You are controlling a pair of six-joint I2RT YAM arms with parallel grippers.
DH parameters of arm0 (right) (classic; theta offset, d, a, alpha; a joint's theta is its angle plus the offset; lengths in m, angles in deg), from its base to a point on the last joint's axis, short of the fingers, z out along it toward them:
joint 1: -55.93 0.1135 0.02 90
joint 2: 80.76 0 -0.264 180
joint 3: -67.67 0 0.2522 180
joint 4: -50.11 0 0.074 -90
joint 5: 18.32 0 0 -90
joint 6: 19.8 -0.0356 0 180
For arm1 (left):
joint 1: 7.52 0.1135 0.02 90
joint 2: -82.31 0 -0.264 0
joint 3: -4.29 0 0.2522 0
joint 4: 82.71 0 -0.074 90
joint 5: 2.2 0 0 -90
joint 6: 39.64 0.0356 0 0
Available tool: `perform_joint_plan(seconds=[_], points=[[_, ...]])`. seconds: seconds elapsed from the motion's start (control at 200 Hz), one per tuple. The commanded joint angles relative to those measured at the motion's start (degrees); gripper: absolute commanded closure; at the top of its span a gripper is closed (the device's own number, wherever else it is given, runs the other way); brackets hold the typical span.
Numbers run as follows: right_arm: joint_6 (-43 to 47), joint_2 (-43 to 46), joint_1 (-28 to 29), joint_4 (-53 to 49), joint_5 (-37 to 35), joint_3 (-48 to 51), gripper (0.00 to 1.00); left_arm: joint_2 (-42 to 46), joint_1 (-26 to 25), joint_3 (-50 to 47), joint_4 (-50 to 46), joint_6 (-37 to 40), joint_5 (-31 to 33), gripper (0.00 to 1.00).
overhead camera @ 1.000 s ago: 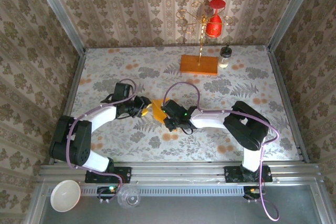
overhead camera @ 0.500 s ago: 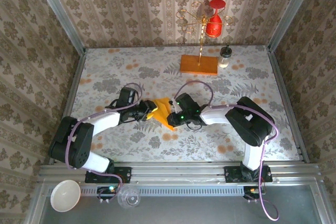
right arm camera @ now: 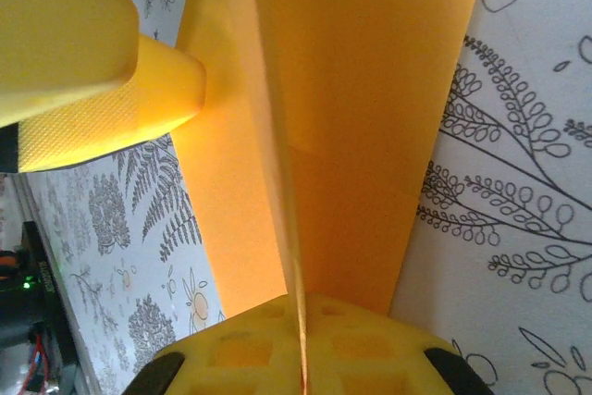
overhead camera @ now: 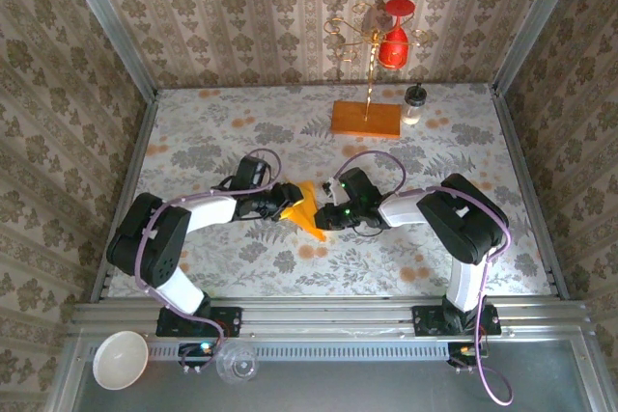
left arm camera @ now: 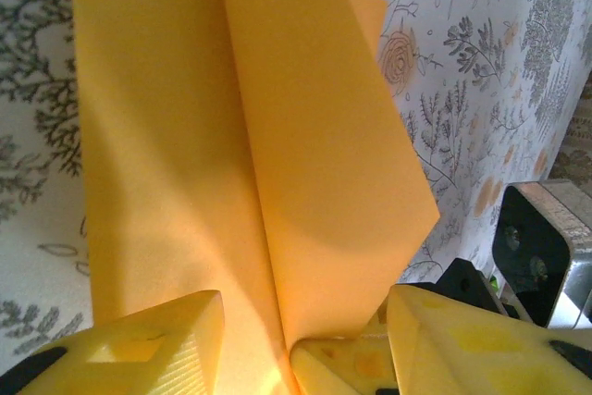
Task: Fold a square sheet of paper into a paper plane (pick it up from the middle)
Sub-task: Fourth fold the wing at the center of the table.
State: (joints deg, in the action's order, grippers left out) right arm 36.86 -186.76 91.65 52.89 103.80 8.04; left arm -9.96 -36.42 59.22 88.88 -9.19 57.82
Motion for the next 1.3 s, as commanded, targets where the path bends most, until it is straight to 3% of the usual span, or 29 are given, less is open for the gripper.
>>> perform_joint_plan(seconds=[0.0, 0.515, 0.725, 0.95, 1.295], points=[[-1.1, -1.58, -0.31, -0.74, 2.07, 0.87, 0.89, -1.16, -0.7, 2.35, -2.54, 3.46, 0.45, 0.48], [-1.62, -2.34, -0.57, -1.31, 1.72, 0.78, 0.87, -5.35, -2.21, 7.02, -11.41, 5.71, 4.67, 0.46], [-2.07, -0.99, -0.74, -2.09, 1.8, 0.85, 0.82, -7.42, -2.87, 9.88, -19.31, 6.65, 8.1, 0.46], [-3.36, 4.47, -0.92, -4.78, 1.9, 1.61, 0.7, -9.74, -3.61, 12.11, -26.73, 7.51, 10.95, 0.46], [-3.7, 5.55, -0.61, -6.74, 2.16, 2.28, 0.69, -12.55, -4.01, 13.44, -30.09, 7.16, 11.25, 0.46]])
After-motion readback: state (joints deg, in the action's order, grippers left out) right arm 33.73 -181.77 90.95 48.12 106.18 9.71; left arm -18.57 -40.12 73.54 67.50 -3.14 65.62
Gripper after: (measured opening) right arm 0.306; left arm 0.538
